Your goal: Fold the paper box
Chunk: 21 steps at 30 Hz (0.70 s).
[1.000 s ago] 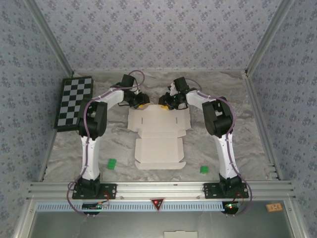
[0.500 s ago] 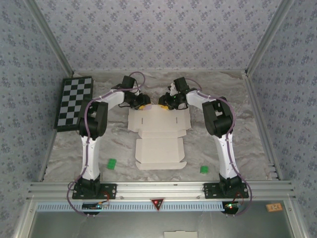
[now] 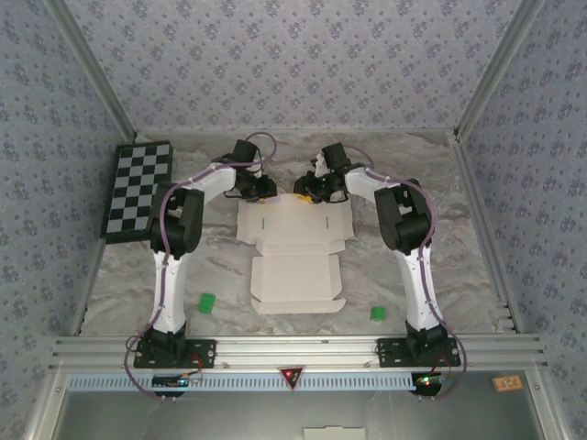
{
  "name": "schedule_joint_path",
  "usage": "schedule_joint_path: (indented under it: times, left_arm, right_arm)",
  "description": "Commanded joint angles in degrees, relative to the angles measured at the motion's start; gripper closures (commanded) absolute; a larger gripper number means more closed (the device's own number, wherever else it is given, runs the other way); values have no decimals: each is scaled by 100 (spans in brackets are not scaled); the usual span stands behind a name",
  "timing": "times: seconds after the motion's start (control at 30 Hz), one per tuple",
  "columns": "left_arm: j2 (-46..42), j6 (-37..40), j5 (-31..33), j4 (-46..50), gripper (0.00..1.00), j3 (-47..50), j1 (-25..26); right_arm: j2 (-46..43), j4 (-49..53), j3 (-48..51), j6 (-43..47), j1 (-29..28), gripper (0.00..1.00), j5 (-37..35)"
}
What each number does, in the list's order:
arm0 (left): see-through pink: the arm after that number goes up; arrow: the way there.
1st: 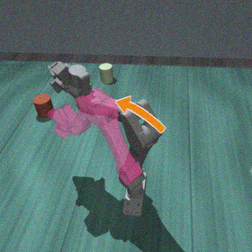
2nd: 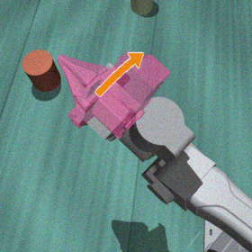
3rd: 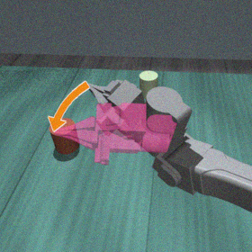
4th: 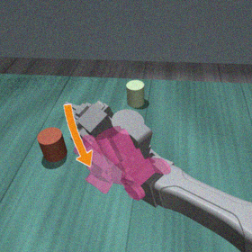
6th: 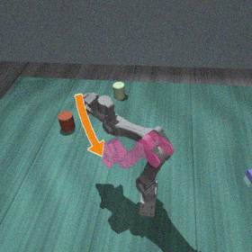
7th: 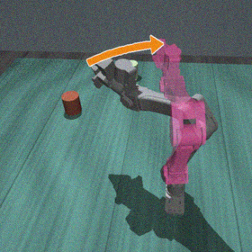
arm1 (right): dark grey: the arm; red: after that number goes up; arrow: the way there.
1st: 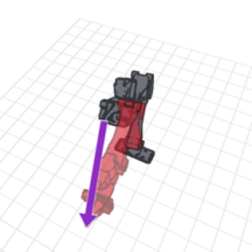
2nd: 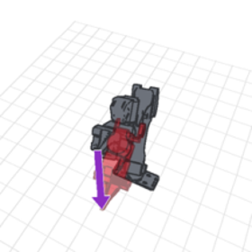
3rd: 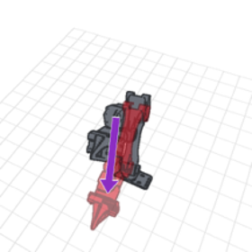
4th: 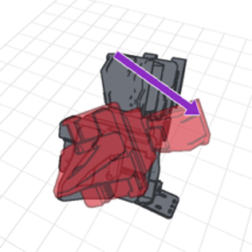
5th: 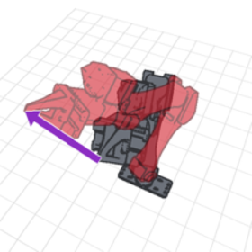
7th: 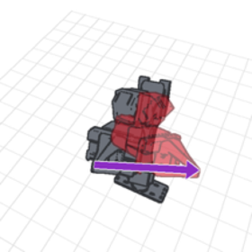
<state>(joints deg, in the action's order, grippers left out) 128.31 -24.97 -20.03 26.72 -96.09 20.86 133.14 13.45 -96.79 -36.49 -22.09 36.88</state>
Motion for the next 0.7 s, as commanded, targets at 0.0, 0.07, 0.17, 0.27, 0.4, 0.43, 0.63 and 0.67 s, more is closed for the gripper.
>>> schedule_joint_path:
  times: [0.0, 0.07, 0.17, 0.27, 0.4, 0.43, 0.63, 0.67]
  left_arm:
    - [568, 221, 386, 860, 73, 169, 171]
    - [558, 229, 392, 843, 73, 162, 172]
    - [352, 254, 395, 848, 73, 135, 172]
    - [9, 267, 414, 857, 73, 88, 159]
    - [-434, 282, 386, 952, 72, -37, 157]
    - [-528, 282, 373, 977, 71, -67, 162]
    - [-1074, 357, 366, 1183, 69, -247, 158]
    - [-1177, 370, 387, 1326, 68, -235, 164]
  right_arm:
    - [256, 278, 212, -6, -63, 67, -199]
    - [241, 290, 205, 1, -66, 67, -193]
    - [180, 394, 172, 2, -59, 67, -190]
    - [-15, 439, 218, 2, -50, 67, -213]
    - [-353, 589, 231, 261, -17, 68, -227]
    - [-441, 626, 232, 288, -13, 67, -226]
    - [-1003, 874, 338, 473, 29, 67, -265]
    - [-1099, 928, 382, 508, 35, 67, -267]
